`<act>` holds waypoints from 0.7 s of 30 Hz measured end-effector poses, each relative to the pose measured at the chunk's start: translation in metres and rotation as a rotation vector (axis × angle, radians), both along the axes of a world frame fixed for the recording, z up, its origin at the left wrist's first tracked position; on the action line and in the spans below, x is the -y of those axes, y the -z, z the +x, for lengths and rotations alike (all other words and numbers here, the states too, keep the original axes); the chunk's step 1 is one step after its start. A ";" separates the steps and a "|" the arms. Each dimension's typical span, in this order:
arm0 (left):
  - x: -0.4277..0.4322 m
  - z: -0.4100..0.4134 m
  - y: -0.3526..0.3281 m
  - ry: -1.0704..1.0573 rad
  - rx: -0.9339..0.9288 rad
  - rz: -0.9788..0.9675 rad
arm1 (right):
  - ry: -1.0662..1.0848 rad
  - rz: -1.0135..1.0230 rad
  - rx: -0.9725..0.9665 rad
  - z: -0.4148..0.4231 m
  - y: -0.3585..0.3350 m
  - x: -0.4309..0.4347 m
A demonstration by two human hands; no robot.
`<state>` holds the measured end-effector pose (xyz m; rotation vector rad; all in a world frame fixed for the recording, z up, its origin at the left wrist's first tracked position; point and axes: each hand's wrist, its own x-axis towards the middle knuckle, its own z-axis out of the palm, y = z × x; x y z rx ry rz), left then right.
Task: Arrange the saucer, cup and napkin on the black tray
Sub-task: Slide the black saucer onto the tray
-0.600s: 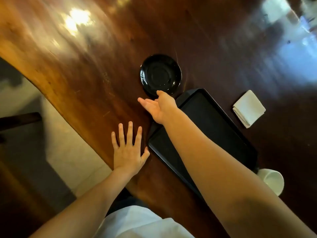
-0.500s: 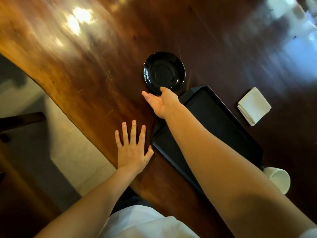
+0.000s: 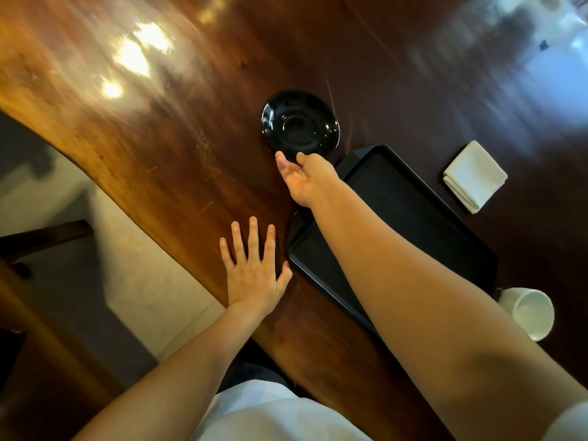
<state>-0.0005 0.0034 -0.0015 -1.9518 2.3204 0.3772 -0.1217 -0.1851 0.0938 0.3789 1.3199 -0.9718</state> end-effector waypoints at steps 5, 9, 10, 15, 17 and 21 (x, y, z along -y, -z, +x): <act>-0.006 0.000 -0.007 0.013 0.014 0.051 | -0.012 0.028 0.025 -0.024 -0.025 -0.039; -0.019 0.001 -0.010 0.010 -0.006 0.065 | -0.029 -0.018 -0.011 -0.051 -0.040 -0.078; -0.021 0.000 -0.011 0.007 -0.016 0.075 | -0.015 -0.016 -0.015 -0.058 -0.042 -0.085; -0.038 -0.019 -0.017 -0.019 -0.034 0.082 | 0.129 -0.039 -0.069 -0.107 -0.041 -0.136; -0.052 -0.031 -0.014 0.001 -0.049 0.050 | 0.215 -0.063 -0.057 -0.136 -0.040 -0.167; -0.046 -0.016 -0.006 -0.061 0.002 0.058 | 0.293 -0.050 -0.052 -0.136 -0.035 -0.177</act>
